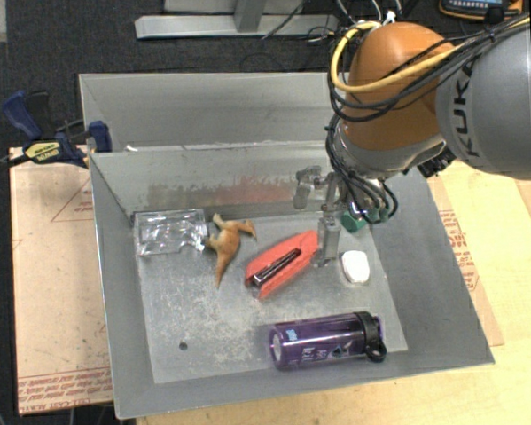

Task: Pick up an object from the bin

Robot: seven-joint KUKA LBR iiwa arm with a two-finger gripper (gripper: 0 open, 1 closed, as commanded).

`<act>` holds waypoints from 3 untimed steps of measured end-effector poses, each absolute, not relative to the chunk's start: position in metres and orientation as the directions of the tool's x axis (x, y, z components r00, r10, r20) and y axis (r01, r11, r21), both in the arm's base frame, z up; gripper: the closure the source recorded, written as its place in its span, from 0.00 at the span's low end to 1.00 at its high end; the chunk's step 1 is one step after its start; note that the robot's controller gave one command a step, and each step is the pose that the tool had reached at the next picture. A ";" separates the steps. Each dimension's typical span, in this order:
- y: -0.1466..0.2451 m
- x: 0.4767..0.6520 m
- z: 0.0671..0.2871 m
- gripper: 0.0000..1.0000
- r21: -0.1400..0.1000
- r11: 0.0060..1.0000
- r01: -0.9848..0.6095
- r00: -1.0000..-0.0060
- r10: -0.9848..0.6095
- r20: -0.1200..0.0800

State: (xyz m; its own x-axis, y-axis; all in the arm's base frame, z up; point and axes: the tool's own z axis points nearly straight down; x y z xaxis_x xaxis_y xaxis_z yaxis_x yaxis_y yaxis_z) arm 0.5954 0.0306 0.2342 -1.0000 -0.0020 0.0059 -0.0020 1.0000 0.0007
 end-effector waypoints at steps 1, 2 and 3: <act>0.031 0.597 0.239 0.00 0.001 1.000 -0.001 -1.000 -0.001 -0.002; 0.032 0.596 0.201 0.00 0.001 0.999 -0.048 -0.999 -0.048 -0.009; 0.033 0.585 0.147 0.00 0.002 0.999 -0.038 -0.999 -0.038 -0.005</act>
Offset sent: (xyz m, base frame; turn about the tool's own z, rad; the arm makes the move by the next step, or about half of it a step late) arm -0.0080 0.0046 -0.1606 -0.1931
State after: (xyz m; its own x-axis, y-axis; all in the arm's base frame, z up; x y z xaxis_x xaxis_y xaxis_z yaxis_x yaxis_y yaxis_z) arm 0.5849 0.0333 0.1474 -0.9993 -0.0381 -0.0053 -0.0381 0.9993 0.0018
